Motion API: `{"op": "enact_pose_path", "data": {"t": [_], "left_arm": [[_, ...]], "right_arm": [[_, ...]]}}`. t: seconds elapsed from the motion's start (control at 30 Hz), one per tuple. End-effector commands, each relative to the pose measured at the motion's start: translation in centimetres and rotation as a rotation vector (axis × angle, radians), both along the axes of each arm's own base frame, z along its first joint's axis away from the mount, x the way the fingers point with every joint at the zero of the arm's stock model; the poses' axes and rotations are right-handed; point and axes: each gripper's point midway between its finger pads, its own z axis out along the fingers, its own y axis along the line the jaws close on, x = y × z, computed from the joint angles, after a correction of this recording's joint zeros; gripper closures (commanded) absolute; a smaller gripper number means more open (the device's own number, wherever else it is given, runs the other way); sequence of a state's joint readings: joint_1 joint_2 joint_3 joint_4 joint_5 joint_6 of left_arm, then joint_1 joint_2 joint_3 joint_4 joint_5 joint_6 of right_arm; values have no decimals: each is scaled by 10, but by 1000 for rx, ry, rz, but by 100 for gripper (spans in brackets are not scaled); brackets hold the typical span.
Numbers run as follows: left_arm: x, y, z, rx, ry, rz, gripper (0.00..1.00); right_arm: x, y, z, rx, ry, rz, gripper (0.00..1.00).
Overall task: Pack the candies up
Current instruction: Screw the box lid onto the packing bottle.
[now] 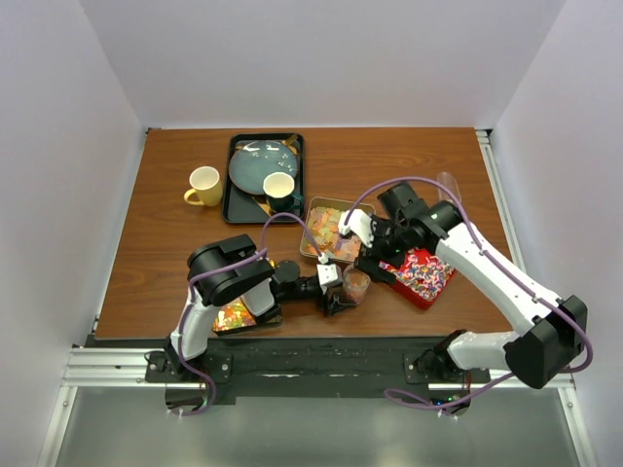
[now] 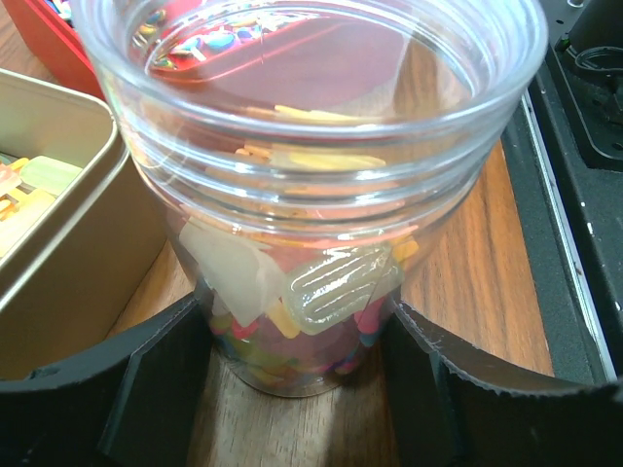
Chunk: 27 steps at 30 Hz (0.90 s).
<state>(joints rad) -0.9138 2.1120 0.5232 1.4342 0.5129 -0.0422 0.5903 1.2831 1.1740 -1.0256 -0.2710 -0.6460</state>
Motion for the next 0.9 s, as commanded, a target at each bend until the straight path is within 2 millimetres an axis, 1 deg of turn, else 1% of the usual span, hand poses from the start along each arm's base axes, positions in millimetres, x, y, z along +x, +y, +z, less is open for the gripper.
{"op": "enact_pose_path", "data": {"t": [0.0, 0.07, 0.1, 0.17, 0.2, 0.27, 0.3, 0.33, 0.4, 0.47, 0.7, 0.8, 0.87], "left_arm": [[0, 4, 27, -146, -107, -10, 100], [0, 5, 27, -145, -106, -10, 100], [1, 5, 27, -145, -106, -9, 100], [0, 4, 28, -148, -108, -10, 100], [1, 5, 27, -145, -108, -7, 100], [1, 4, 29, -147, -111, -9, 100], [1, 5, 27, -143, -110, -8, 100], [2, 5, 27, -143, -110, -5, 100], [1, 5, 27, -142, -110, -5, 100], [2, 5, 27, -141, -112, -3, 100], [2, 5, 25, -138, -109, -5, 100], [1, 6, 24, -132, -106, -6, 100], [1, 5, 24, -131, -109, -5, 100]], "right_arm": [[9, 32, 24, 123, -58, 232, 14], [17, 41, 21, 124, -45, 283, 13], [8, 43, 21, 137, 2, 325, 13], [6, 50, 19, 146, 25, 410, 13], [-1, 50, 18, 152, 63, 433, 13], [-8, 52, 17, 143, 68, 532, 12], [-15, 49, 14, 126, 95, 560, 12], [-17, 48, 13, 117, 84, 615, 3], [-23, 46, 10, 97, 90, 677, 2], [-25, 44, 4, 61, 77, 730, 2], [-16, 51, -9, 42, 8, 743, 3], [-13, 51, -13, 43, -8, 726, 8], [-15, 50, -17, 39, -5, 726, 11]]}}
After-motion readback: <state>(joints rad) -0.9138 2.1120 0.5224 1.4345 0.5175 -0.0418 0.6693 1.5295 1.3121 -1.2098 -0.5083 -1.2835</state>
